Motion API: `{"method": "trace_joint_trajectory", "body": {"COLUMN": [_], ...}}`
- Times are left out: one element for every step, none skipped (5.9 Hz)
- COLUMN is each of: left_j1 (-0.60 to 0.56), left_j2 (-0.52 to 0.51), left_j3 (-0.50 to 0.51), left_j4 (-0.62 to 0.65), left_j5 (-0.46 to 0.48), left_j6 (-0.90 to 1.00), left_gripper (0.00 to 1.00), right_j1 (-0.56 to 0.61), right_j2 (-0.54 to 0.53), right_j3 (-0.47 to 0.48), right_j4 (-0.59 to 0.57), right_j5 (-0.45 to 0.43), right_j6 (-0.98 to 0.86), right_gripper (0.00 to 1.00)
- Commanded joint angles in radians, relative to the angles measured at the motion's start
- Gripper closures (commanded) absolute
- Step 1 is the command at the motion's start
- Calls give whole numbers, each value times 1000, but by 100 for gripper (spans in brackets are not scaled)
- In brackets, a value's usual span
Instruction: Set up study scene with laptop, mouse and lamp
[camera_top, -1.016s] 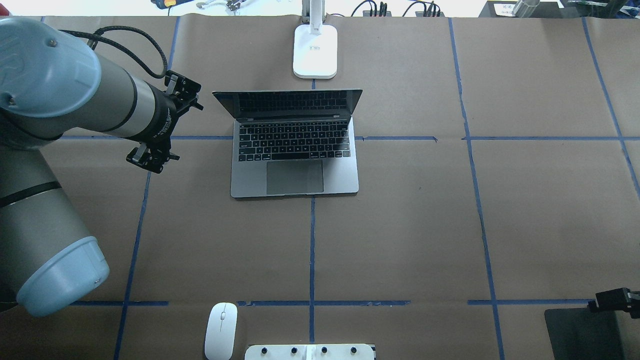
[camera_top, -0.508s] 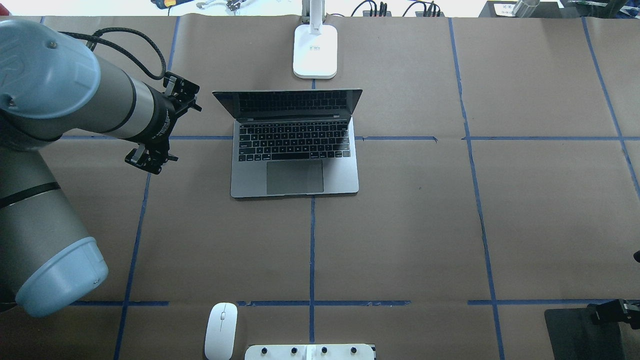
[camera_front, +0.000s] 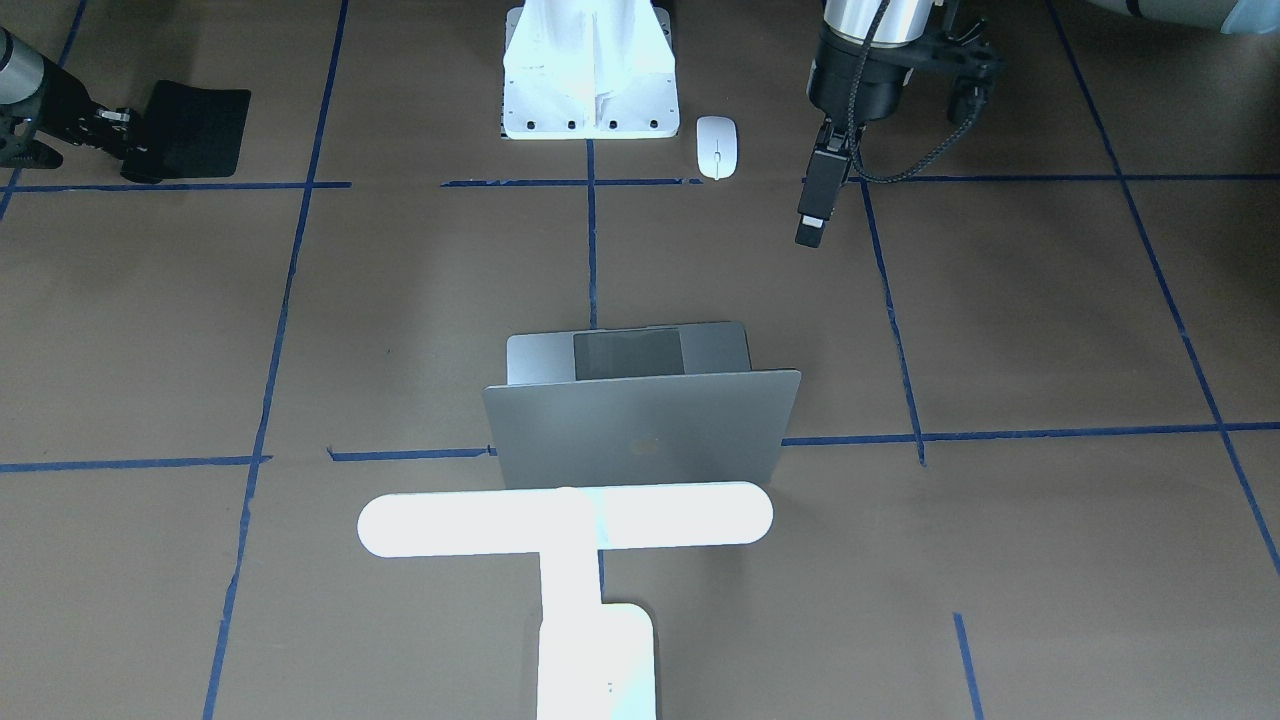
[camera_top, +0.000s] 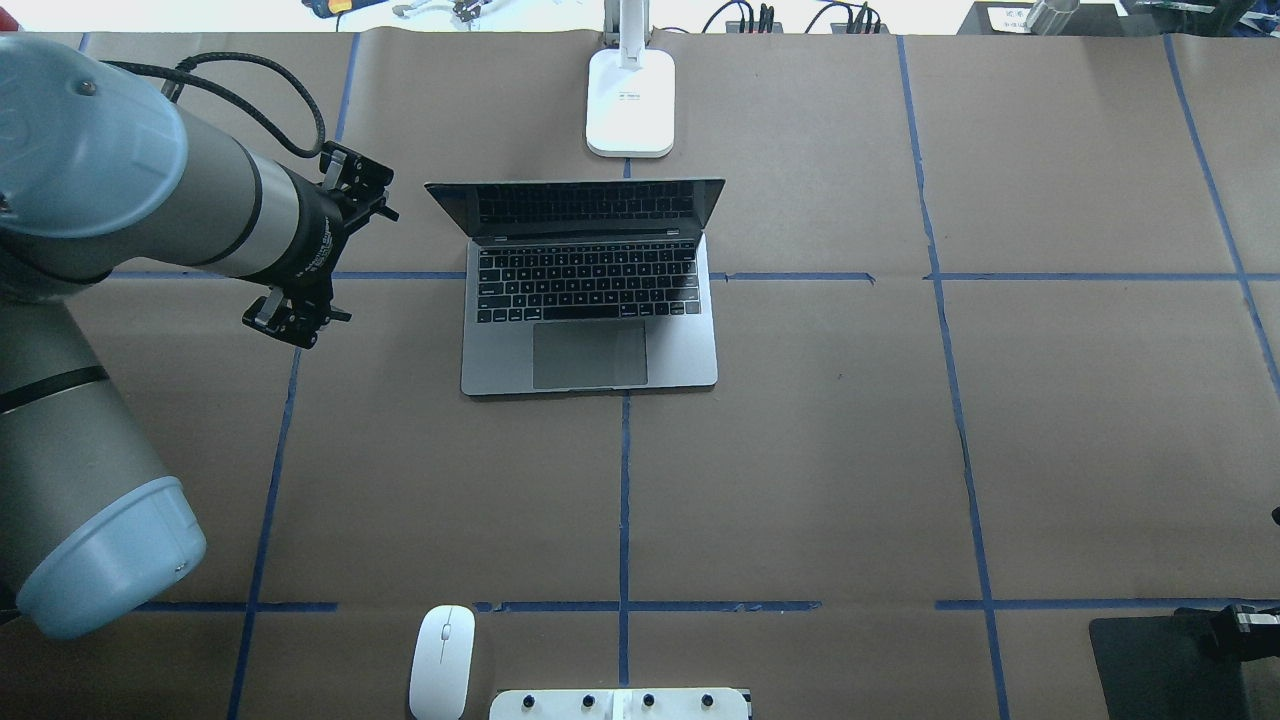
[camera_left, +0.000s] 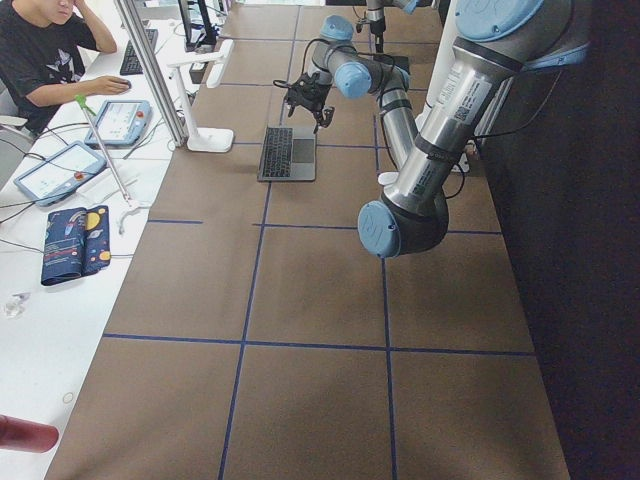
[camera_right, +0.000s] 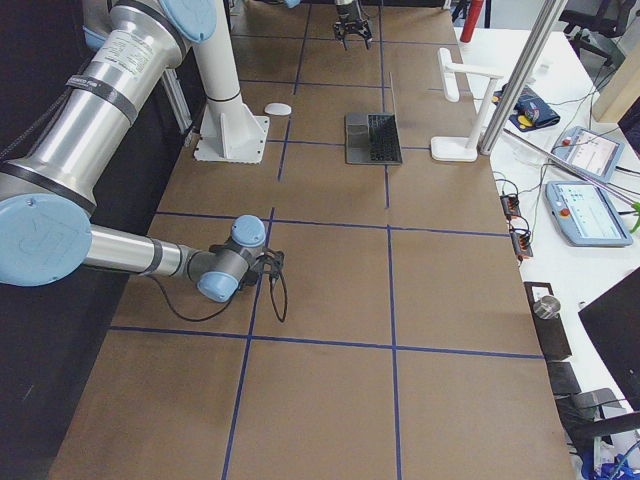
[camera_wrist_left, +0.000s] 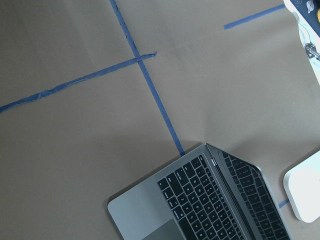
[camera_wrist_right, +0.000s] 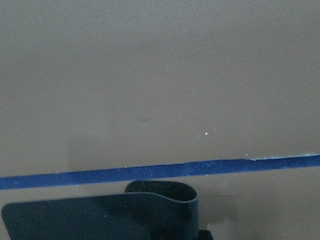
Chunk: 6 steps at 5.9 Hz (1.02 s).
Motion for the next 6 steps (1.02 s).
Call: {"method": "trace_joint_trajectory", "body": {"left_j1": [-10, -13, -17, -19, -19, -19], "left_j2": [22, 22, 22, 22, 24, 25], "left_j3": [-32, -34, -40, -40, -40, -39], "left_j4": [0, 0, 0, 0, 0, 0], "left_j5": [0, -1, -2, -2, -2, -2], "left_j6": [0, 0, 0, 0, -2, 0], "left_gripper": [0, 0, 0, 0, 0, 0], "right_j1": [1, 2, 25, 156, 250, 313], "right_j2": [0, 0, -30, -26, 56, 186], "right_j3": [-3, 9, 128, 217, 223, 215], "right_j4": [0, 0, 0, -1, -15, -105], "right_j5": [1, 2, 61, 130, 165, 172], "right_j6": [1, 1, 1, 0, 1, 1], "right_gripper": [98, 100, 100, 100, 100, 100]}}
